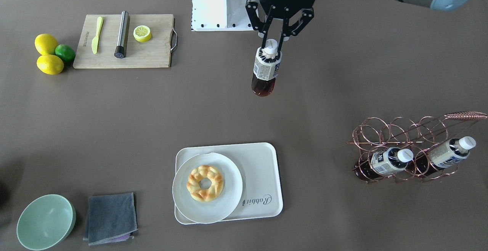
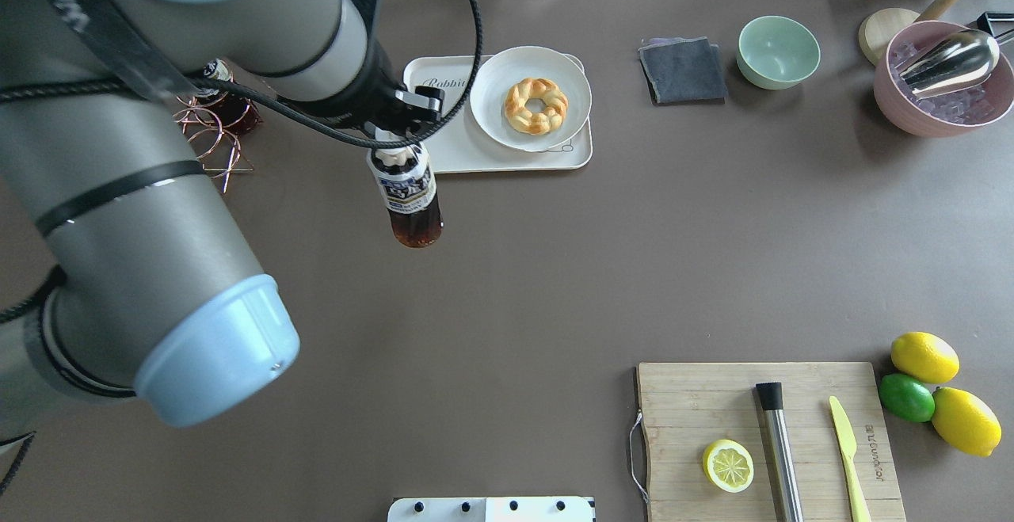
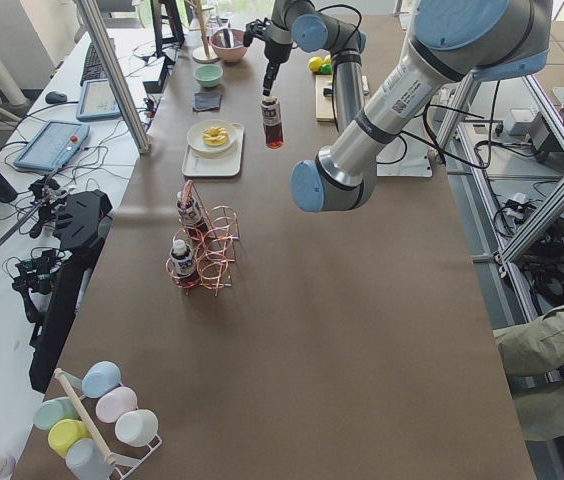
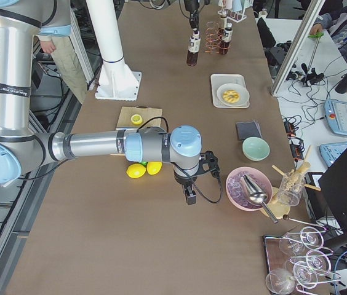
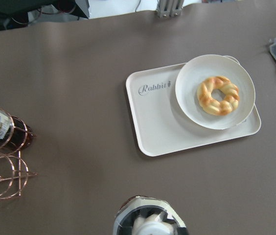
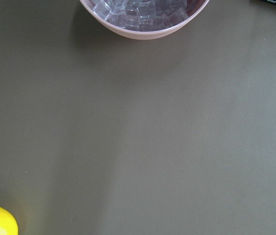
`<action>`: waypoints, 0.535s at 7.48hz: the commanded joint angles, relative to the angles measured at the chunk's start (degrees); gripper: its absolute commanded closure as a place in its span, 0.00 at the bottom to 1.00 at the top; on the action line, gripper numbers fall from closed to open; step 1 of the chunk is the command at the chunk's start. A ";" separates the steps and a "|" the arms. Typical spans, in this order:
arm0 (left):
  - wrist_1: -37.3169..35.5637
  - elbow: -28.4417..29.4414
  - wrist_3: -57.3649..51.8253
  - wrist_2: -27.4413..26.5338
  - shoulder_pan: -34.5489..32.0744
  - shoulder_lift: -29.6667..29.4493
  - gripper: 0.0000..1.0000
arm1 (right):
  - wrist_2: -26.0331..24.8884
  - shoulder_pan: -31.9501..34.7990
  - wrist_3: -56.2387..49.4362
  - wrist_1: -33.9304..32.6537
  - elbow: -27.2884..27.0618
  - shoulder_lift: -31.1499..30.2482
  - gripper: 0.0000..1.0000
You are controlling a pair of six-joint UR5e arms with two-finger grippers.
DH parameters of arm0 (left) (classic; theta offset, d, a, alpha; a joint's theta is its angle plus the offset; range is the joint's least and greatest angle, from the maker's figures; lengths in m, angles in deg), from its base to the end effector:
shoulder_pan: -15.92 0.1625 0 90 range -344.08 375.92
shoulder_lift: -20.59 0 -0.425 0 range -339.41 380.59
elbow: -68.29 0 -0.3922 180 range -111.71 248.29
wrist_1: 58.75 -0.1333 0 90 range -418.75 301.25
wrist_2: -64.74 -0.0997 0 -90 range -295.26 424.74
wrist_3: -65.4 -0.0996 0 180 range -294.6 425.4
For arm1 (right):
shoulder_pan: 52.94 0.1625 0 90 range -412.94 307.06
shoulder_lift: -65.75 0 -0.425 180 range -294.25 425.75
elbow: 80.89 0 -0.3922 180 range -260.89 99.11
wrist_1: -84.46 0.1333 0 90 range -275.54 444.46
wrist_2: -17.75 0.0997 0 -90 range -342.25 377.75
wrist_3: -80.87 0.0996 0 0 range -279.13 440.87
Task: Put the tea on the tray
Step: 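Carry the bottle with the left gripper and set it down in front of the tray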
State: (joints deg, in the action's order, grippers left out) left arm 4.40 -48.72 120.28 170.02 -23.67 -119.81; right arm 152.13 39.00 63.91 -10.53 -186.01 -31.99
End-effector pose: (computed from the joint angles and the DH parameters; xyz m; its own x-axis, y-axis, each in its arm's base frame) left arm 0.3560 -0.4333 0.0347 0.6639 0.1711 -0.7280 0.0929 0.9470 0.3074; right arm 0.0783 -0.4319 0.6002 0.6941 -0.2960 0.6562 0.1763 0.9537 0.2437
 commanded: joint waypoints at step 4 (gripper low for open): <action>11.12 10.30 8.31 -7.01 13.39 -1.20 1.00 | 0.09 0.00 0.09 0.07 -0.09 -0.35 0.00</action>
State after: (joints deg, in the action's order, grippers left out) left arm 14.64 -39.49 128.04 163.60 -11.99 -121.18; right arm 152.20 39.00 63.91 -10.48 -186.04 -32.22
